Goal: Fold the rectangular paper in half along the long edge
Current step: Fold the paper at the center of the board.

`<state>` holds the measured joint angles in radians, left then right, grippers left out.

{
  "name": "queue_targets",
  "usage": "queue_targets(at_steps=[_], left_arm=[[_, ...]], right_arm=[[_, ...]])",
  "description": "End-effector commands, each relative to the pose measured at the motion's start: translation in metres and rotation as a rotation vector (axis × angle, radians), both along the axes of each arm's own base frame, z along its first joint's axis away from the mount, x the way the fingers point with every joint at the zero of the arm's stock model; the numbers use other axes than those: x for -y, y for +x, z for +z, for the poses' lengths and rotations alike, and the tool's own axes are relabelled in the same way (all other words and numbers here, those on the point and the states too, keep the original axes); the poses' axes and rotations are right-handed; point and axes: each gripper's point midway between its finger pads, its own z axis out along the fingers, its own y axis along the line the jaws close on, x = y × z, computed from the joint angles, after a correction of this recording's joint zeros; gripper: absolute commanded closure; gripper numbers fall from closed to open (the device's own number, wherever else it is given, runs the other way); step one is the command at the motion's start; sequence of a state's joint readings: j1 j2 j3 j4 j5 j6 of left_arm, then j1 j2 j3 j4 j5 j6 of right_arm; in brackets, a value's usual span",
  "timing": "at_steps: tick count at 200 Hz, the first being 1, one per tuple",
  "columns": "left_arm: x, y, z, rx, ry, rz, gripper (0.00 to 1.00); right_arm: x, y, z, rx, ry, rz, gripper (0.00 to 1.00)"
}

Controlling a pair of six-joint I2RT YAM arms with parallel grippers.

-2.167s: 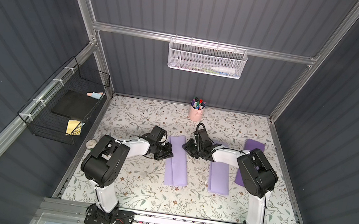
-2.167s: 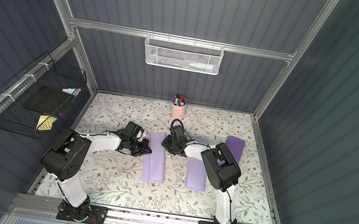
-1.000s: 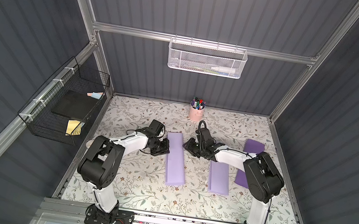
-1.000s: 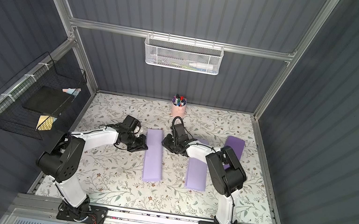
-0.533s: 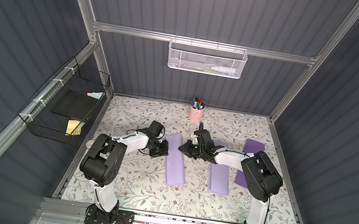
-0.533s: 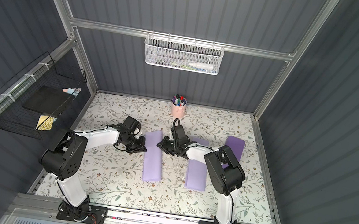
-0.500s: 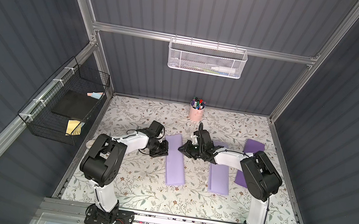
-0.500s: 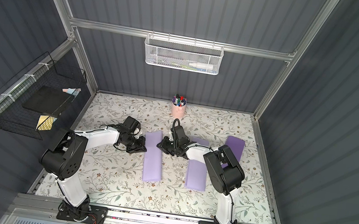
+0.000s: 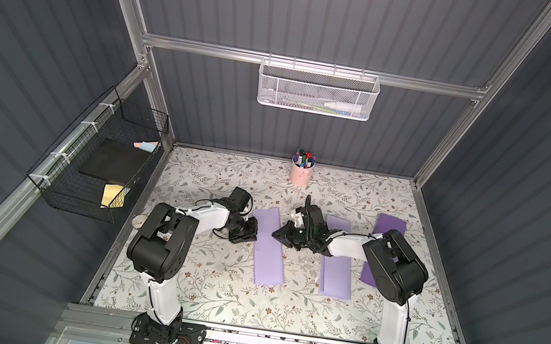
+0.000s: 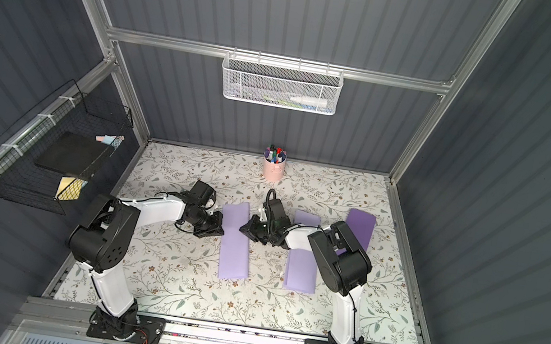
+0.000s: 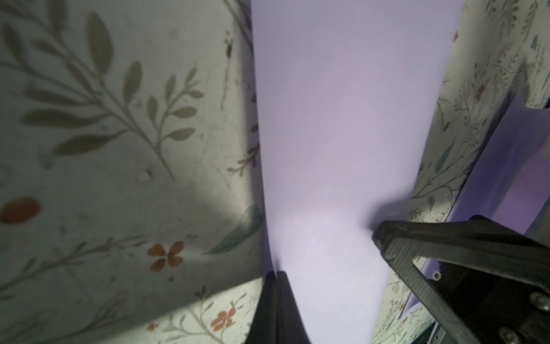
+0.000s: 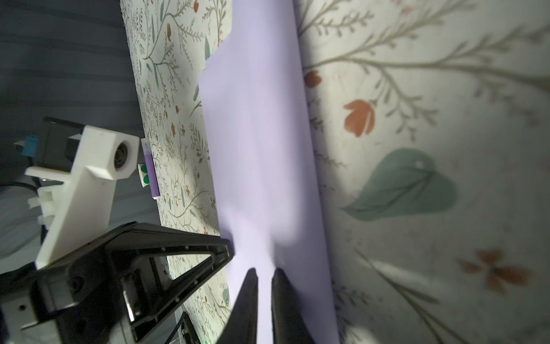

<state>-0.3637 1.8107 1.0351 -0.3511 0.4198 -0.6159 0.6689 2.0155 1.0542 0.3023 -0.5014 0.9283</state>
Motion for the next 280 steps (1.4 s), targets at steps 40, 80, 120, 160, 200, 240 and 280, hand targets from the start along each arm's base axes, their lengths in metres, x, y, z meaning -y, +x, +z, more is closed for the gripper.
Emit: queue_targets(at_steps=[40,80,120,160,200,240,280], left_arm=[[-0.004,0.003,-0.006,-0.002,0.020,-0.012,1.00],[-0.005,0.005,-0.001,0.009,0.023,-0.008,0.99],[-0.003,0.010,0.004,0.019,0.017,-0.007,0.97],[-0.003,0.012,0.002,0.016,0.021,-0.007,0.96],[-0.003,0.011,-0.002,0.007,0.023,-0.009,0.96],[-0.004,0.008,-0.005,-0.002,0.023,-0.010,0.96],[-0.004,0.009,-0.004,0.000,0.025,-0.011,0.91]], right_arm=[[0.005,0.000,-0.011,-0.030,0.013,-0.020,0.87],[0.005,-0.002,-0.015,-0.040,0.017,-0.017,0.87],[0.000,-0.002,-0.004,-0.015,0.055,0.006,0.87],[-0.001,-0.003,-0.004,-0.017,0.068,0.016,0.87],[-0.001,-0.005,-0.010,-0.030,0.061,0.016,0.87],[0.000,-0.005,-0.015,-0.042,0.058,0.019,0.87],[0.007,-0.009,-0.029,-0.065,0.043,0.009,0.88]])
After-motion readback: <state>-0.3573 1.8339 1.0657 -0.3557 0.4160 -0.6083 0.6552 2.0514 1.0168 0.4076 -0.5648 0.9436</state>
